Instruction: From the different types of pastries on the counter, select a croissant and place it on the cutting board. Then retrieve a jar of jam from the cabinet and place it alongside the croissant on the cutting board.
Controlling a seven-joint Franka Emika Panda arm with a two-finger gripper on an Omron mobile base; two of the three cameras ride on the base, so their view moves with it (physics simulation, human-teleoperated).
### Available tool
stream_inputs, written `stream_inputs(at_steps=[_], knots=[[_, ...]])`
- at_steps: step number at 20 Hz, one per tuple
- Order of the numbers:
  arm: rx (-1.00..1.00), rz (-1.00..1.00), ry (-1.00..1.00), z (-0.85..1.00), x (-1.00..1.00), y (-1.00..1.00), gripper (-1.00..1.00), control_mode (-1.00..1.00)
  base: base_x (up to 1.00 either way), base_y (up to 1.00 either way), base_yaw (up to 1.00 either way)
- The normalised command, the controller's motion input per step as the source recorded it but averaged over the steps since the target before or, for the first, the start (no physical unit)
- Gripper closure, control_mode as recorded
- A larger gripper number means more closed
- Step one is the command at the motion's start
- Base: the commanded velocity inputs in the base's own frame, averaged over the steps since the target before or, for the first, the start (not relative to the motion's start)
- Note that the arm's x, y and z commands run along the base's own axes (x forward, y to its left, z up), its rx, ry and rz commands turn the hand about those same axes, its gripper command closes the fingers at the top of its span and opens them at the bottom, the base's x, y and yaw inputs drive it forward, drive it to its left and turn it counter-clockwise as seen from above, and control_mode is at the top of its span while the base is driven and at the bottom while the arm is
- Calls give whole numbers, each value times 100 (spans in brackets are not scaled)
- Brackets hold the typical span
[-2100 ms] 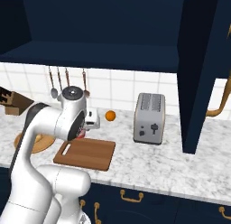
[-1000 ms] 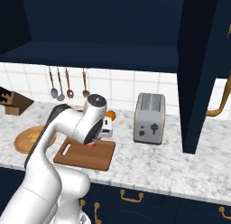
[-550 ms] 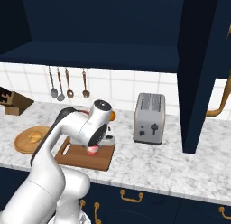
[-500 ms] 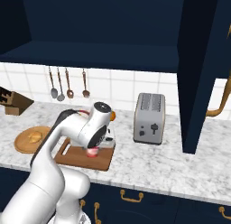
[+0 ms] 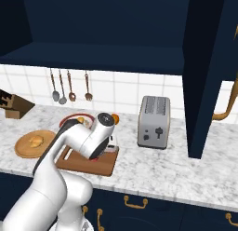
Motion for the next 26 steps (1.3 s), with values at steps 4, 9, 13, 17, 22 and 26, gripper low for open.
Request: stream_inputs(at_steps=[4,9,13,17,22,26], knots=[[-7,0,-4,-75,0,-10,100,-100,0,0,0],[7,0,-9,-46,22,-12,100,-100,0,0,0],[14,0,-13,0,0,0,100,-100,0,0,0],[3,0,-8,0,4,13,100,-100,0,0,0],[-3,-3,-21,0,16,35,100,-100,0,0,0],[-5,0,0,-31,7,3,100,-100,0,0,0]])
